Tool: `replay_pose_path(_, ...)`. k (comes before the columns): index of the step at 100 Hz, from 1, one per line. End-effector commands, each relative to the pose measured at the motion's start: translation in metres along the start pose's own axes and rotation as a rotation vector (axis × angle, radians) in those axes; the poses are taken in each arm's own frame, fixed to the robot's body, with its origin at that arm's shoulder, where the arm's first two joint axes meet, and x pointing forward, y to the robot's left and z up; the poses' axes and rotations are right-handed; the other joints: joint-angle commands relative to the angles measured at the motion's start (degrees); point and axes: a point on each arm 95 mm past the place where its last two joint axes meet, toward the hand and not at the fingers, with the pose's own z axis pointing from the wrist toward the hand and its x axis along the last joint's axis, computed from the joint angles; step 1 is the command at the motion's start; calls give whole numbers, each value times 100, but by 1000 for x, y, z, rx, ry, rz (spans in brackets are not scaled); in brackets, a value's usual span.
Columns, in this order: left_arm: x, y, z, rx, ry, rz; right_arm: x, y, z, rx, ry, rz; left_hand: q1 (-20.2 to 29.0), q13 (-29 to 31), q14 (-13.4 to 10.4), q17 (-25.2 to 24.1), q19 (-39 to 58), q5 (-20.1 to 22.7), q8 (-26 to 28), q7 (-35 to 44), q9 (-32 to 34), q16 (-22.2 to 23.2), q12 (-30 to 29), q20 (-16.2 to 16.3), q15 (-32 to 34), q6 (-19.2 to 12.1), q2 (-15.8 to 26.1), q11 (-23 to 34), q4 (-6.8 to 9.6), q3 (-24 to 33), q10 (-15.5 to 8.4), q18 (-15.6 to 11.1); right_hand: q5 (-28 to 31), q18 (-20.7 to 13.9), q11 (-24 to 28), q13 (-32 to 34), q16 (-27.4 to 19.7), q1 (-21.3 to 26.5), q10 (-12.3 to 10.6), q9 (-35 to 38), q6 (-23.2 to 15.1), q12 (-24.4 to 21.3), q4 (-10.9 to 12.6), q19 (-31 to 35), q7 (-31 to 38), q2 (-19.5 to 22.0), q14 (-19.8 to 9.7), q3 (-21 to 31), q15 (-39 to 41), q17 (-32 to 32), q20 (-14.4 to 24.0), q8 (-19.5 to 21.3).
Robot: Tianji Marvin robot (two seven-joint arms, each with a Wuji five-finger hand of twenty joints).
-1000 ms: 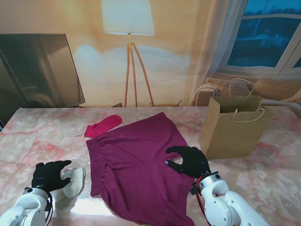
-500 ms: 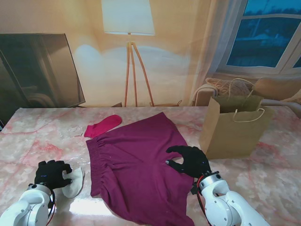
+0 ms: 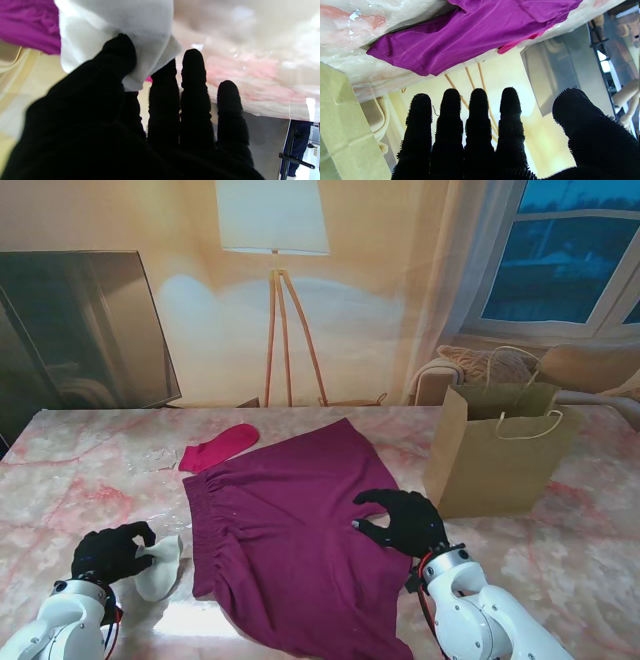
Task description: Fold the socks and the shorts into the kraft paper bag
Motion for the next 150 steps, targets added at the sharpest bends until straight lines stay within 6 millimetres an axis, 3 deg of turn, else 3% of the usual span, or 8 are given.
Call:
replay_pose_path(1, 12, -11, -2, 51, 25, -26, 4, 0, 0, -3, 7, 0, 199, 208, -3, 36, 167, 80, 101, 241, 242, 91, 126, 129, 156, -218, -219, -39, -82, 288, -163, -101, -55, -40, 59, -26, 115, -81, 27, -129, -82, 56, 307, 145, 47, 142, 39, -97, 75, -22, 223, 15)
replay_pose_path(18, 31, -38, -6, 166, 67, -57, 5, 5, 1, -17, 8, -3, 204, 249, 72, 15, 174, 324, -67, -6, 253, 137, 238, 52, 174, -185, -244, -66, -120, 382, -111, -79, -44, -66, 81, 32, 116, -57, 35, -97, -19, 65, 313, 152, 51, 57, 15, -37, 91, 13, 210, 14)
replay_pose_path(35, 63, -60, -6, 245, 137, -82, 7, 9, 0, -39, 15, -10, 189, 276, 118, 20, 222, 484, -281, -207, 299, 181, 285, 29, 216, -58, -235, -81, -118, 436, -58, -56, -134, -107, 102, 108, 104, -12, 39, -89, 112, 76, 307, 180, 17, -199, 25, 126, 102, 110, 186, -3)
replay_pose_path(58, 112, -71, 5, 272, 228, -95, 7, 14, -3, -62, 23, -9, 145, 303, 150, 40, 250, 519, -337, -236, 330, 217, 295, 15, 265, 24, -230, -88, -117, 453, -51, -33, -321, -134, 128, 133, 100, -79, 55, -156, 270, 92, 254, 188, -62, -494, 52, 342, 115, 163, 142, -42)
replay_pose_path(105, 205, -48, 43, 216, 400, -139, 12, 20, -6, -98, 61, 22, 124, 269, 131, 21, 284, 499, -313, -222, 321, 264, 329, -11, 307, 16, -218, -96, -115, 490, -65, -16, -855, -108, 156, 109, 93, 11, 124, -521, 609, 119, 111, 170, -365, -1023, 147, 154, 106, 215, 88, -236)
replay_pose_path(150, 260, -25, 59, 164, 514, -184, 27, 21, 0, -119, 89, 88, 112, 250, 114, 15, 305, 482, -307, -204, 308, 280, 339, -24, 321, -10, -208, -107, -126, 503, -87, -23, -1509, -53, 341, -37, 28, 2, 219, -1201, 1018, 202, -156, 129, -576, -1785, 265, 627, 60, 264, 34, -533)
